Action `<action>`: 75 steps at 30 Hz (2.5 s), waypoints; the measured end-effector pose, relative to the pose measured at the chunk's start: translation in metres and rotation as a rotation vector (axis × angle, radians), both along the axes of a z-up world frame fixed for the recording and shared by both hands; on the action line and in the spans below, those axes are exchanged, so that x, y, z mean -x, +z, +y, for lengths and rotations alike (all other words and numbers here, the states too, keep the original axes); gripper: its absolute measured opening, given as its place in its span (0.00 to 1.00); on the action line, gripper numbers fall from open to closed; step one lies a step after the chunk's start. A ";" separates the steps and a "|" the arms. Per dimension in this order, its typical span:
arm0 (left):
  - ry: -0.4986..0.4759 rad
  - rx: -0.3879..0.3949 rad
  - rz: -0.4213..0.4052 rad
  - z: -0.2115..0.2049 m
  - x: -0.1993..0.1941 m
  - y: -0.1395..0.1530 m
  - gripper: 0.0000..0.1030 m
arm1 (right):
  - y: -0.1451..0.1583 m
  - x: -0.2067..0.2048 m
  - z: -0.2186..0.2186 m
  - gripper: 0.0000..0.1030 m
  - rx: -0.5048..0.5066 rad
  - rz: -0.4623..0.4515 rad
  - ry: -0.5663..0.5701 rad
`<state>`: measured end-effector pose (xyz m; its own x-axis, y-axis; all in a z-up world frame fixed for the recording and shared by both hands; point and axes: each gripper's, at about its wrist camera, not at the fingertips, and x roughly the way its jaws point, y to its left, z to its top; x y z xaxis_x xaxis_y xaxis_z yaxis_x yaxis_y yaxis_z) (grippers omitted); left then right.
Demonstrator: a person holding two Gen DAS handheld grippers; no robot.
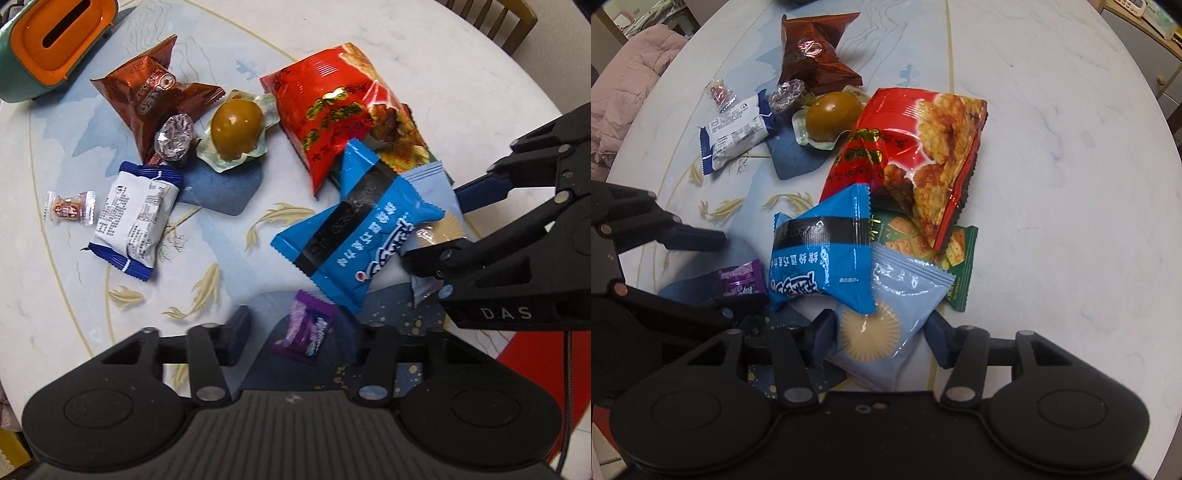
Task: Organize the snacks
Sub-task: 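Grasp the purple candy with the left tool while the right tool grasps the light-blue cookie packet, then carry both snacks into the white box and open both tools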
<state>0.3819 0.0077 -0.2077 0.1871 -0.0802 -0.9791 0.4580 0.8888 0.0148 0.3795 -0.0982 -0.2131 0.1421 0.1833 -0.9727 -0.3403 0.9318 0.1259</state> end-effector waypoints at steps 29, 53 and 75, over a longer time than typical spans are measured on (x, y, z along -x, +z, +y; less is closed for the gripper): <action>0.148 0.032 0.011 0.021 0.016 0.019 0.35 | 0.040 0.027 -0.043 0.45 -0.108 -0.048 -0.092; 0.183 0.040 -0.016 0.027 0.016 0.006 0.20 | 0.037 0.028 -0.052 0.45 -0.130 -0.039 -0.101; 0.398 0.163 -0.181 0.075 0.096 0.138 0.20 | 0.131 0.095 -0.057 0.45 -0.218 -0.191 -0.048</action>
<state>0.2859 0.0822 -0.0693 0.4011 -0.1178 -0.9084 0.0837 0.9923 -0.0917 0.2848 -0.1553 -0.0818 0.3325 0.3733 -0.8661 -0.3331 0.9056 0.2624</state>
